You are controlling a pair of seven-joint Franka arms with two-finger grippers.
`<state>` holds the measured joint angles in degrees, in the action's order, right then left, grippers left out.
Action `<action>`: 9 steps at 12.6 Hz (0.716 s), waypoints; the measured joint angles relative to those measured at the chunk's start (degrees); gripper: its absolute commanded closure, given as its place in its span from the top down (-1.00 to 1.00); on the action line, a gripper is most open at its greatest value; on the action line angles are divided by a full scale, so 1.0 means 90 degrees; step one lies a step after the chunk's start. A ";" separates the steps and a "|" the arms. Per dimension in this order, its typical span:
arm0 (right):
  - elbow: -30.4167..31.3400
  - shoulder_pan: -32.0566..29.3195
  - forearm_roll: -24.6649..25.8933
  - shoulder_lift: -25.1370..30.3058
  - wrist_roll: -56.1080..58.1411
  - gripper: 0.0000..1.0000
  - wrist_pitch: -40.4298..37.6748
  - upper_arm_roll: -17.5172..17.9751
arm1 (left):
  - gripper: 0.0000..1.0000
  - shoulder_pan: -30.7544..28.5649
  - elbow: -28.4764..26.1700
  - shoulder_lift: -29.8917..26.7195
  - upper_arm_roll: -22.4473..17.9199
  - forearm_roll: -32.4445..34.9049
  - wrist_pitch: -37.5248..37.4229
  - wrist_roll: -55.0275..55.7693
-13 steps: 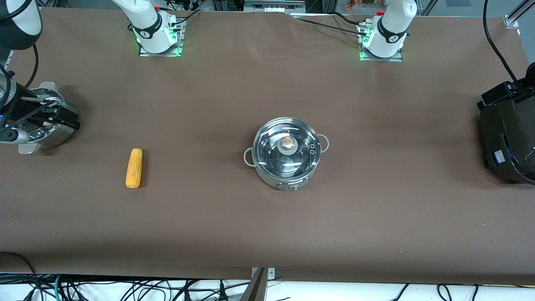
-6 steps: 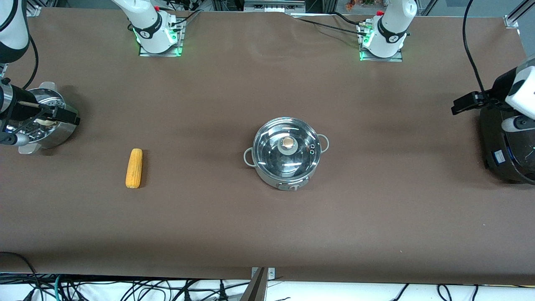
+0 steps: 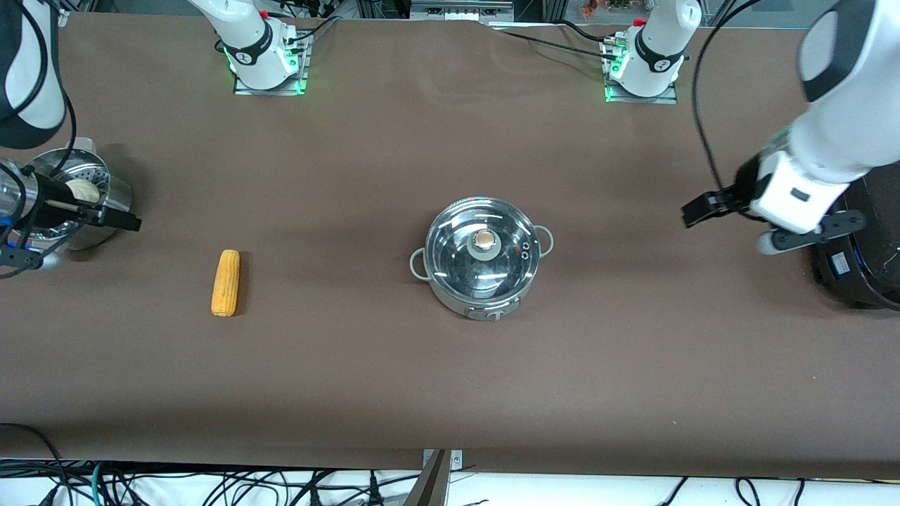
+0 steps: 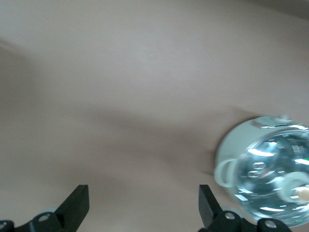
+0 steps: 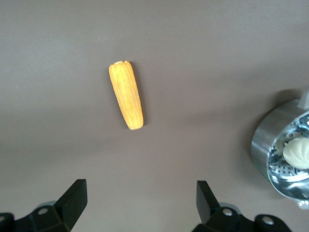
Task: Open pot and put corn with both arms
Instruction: 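Move the left gripper toward the lid knob while the right gripper reaches the corn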
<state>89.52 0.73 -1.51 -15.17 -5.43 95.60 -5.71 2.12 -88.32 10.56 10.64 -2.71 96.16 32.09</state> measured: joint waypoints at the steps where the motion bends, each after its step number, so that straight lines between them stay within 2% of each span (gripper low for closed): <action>1: 0.0161 0.0000 0.0000 -0.0031 0.0000 1.00 0.0216 0.0000 | 1.00 0.0150 -0.0003 0.0111 0.0092 -0.0070 0.0158 0.0428; 4: 0.0523 0.0000 0.0000 -0.0041 0.0000 1.00 0.0784 0.0000 | 1.00 0.0470 -0.0010 0.0456 0.0351 -0.0093 0.0731 0.0857; 9: 0.1700 0.0014 0.0000 -0.0294 0.0001 1.00 0.2862 0.0049 | 1.00 0.1222 -0.0034 0.1303 0.0488 -0.0092 0.1637 0.1781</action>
<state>104.82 0.85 -1.51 -17.81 -5.42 121.35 -5.26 13.12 -88.63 22.29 15.02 -3.54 110.90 48.12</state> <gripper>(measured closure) 0.000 0.000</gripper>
